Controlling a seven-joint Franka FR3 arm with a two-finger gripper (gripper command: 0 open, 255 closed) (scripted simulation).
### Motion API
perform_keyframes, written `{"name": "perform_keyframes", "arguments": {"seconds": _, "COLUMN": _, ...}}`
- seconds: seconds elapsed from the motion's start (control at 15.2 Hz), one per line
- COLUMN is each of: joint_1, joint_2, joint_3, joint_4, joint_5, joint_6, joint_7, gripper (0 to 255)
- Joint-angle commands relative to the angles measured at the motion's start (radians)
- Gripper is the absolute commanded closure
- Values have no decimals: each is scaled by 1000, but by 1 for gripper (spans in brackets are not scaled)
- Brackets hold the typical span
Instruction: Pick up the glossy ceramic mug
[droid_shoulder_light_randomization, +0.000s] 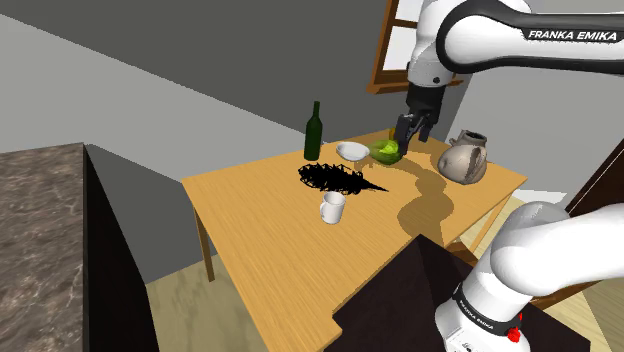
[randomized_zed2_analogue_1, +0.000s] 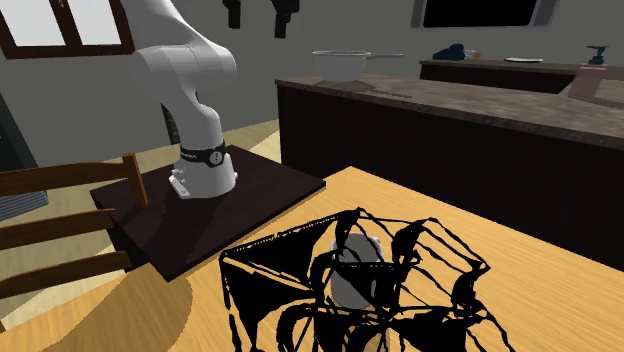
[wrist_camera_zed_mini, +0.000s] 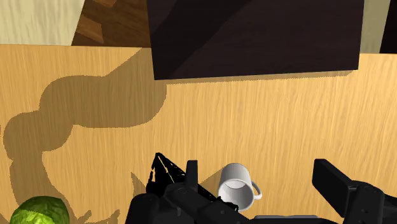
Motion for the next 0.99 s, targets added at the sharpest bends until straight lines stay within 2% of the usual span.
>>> {"name": "perform_keyframes", "arguments": {"seconds": 0.0, "joint_1": 0, "joint_2": 0, "joint_3": 0, "joint_4": 0, "joint_5": 0, "joint_6": 0, "joint_7": 0, "gripper": 0}}
{"name": "perform_keyframes", "arguments": {"seconds": 0.46, "joint_1": -1, "joint_2": 144, "joint_3": -6, "joint_4": -108, "joint_5": 5, "joint_6": 274, "joint_7": 30, "gripper": 0}}
{"name": "perform_keyframes", "arguments": {"seconds": 0.92, "joint_1": -6, "joint_2": 363, "joint_3": -7, "joint_4": -140, "joint_5": 1, "joint_6": 549, "joint_7": 60, "gripper": 0}}
